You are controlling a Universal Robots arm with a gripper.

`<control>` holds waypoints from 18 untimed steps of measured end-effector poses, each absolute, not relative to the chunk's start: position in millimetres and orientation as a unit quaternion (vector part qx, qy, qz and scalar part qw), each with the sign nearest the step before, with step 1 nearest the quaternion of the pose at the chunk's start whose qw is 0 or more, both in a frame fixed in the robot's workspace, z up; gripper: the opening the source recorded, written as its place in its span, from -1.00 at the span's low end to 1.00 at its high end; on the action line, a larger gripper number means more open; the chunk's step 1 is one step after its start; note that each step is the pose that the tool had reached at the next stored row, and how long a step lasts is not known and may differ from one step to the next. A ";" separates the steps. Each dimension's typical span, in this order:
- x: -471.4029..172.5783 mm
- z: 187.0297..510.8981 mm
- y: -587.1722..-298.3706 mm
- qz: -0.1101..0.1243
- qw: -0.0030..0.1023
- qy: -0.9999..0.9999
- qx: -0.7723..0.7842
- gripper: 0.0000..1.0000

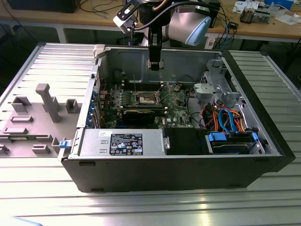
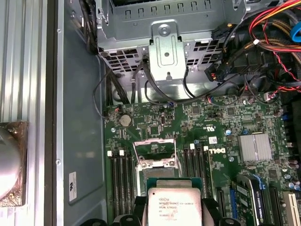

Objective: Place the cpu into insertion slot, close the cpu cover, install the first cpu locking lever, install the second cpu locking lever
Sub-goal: 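Place the cpu into insertion slot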

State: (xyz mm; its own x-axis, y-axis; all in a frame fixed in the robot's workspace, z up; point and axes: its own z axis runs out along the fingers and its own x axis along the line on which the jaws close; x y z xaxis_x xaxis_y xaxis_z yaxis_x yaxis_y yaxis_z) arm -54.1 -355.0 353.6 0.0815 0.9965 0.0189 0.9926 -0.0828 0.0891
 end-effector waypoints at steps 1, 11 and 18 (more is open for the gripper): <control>-54.1 353.7 -355.0 0.037 0.026 0.677 0.735 0.09; -54.6 353.4 -355.0 0.037 0.026 0.677 0.735 0.09; -62.5 343.4 -354.7 0.039 0.025 0.683 0.729 0.09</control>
State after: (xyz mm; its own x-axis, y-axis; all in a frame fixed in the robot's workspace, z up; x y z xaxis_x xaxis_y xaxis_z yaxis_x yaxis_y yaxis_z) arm -62.5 -354.7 343.4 0.0636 0.9977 0.0229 0.9939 -0.0654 0.0887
